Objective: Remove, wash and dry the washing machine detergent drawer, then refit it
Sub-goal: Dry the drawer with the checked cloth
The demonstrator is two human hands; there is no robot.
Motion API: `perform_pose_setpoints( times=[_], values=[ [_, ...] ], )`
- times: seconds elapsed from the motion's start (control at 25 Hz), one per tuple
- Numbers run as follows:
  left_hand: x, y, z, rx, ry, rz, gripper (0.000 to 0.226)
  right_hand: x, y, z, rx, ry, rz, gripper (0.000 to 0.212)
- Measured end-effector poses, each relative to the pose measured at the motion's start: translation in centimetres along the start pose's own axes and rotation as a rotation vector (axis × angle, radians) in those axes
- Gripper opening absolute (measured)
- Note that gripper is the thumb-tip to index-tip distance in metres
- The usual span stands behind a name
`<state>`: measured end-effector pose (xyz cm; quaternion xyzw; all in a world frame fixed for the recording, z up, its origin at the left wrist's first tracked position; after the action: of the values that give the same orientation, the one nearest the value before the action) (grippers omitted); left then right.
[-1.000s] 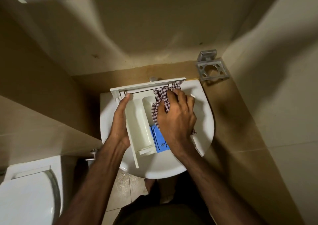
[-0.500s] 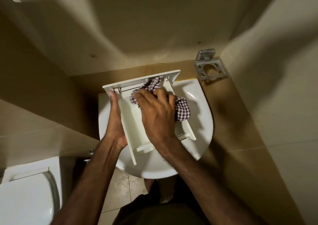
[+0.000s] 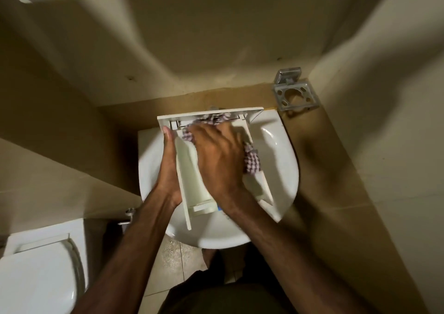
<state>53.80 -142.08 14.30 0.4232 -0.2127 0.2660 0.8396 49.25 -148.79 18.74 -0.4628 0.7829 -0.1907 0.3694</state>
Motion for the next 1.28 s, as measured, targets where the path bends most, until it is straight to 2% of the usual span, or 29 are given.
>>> perform_pose_setpoints(
  times=[0.08, 0.12, 0.16, 0.24, 0.32, 0.44, 0.52, 0.56, 0.64, 0.72, 0.76, 0.84, 0.92, 1.08, 1.2, 1.24, 1.28],
  values=[
    [0.3, -0.2, -0.6, -0.005, 0.020, 0.026, 0.065, -1.6, 0.3, 0.1, -0.094, -0.099, -0.182, 0.030],
    [0.2, -0.3, -1.1, -0.012, -0.010, 0.015, 0.068, -0.9, -0.1, -0.1, -0.130, -0.083, -0.216, 0.030],
    [0.0, -0.2, -1.3, -0.026, -0.042, -0.005, 0.072, 0.4, -0.5, -0.2, -0.141, -0.016, -0.201, 0.029],
    [0.1, 0.4, -1.5, 0.010, -0.133, -0.014, 0.072, 3.6, -0.9, -1.0, -0.077, 0.186, -0.010, 0.028],
    [0.0, 0.4, -1.7, 0.049, -0.202, -0.012, 0.065, 3.2, -0.5, -1.7, 0.005, 0.233, 0.135, 0.027],
    [-0.1, -0.7, -2.2, 0.123, -0.294, 0.021, 0.053, -2.4, 0.1, -0.7, -0.054, -0.049, -0.018, 0.031],
    [0.8, -0.7, -1.9, 0.071, -0.229, 0.057, 0.058, -1.1, -0.7, -0.7, -0.130, -0.104, -0.077, 0.031],
    [1.2, -0.2, -1.6, 0.036, -0.198, 0.067, 0.064, 0.9, -1.0, -0.8, -0.144, -0.035, -0.053, 0.030],
    [1.6, 0.3, -1.3, 0.045, -0.194, 0.077, 0.064, 5.5, -1.3, -1.8, -0.073, 0.173, 0.118, 0.030],
    [1.1, 0.6, -1.3, 0.050, -0.186, 0.051, 0.059, 5.5, -0.5, -2.0, 0.007, 0.245, 0.199, 0.032],
    [0.7, 0.5, -1.1, 0.049, -0.195, 0.034, 0.059, 3.7, 0.0, -1.4, 0.016, 0.202, 0.153, 0.031],
    [0.1, -0.4, -1.0, 0.064, -0.164, -0.007, 0.061, -0.2, 1.3, -0.2, -0.045, 0.038, -0.084, 0.027],
    [0.4, -0.2, -0.7, 0.025, -0.121, -0.031, 0.062, 0.6, 1.4, -0.3, -0.085, 0.005, -0.202, 0.029],
    [0.0, 0.3, -0.9, 0.044, -0.204, -0.029, 0.064, 5.9, 0.0, -2.5, 0.042, 0.248, 0.249, 0.029],
    [-0.4, 0.4, -0.4, 0.071, -0.232, -0.044, 0.070, 4.0, 1.0, -2.1, -0.107, 0.302, 0.379, 0.060],
    [-0.3, 0.5, -0.4, 0.077, -0.243, -0.039, 0.071, 4.1, 1.2, -2.3, -0.117, 0.285, 0.427, 0.064],
    [-0.2, 0.5, -0.5, 0.083, -0.251, -0.029, 0.070, 4.8, 1.1, -2.8, -0.094, 0.242, 0.479, 0.059]
  ],
)
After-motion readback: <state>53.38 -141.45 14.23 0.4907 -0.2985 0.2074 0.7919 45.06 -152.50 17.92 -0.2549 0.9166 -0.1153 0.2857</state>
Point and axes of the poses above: each hand's wrist, its own y-axis away from the middle knuckle, its own z-axis out of the palm, x = y × z, the point moved 5 cm from there along -y, towards the middle knuckle, and after that the axes turned 12 degrees about x, right-handed, at the moved point
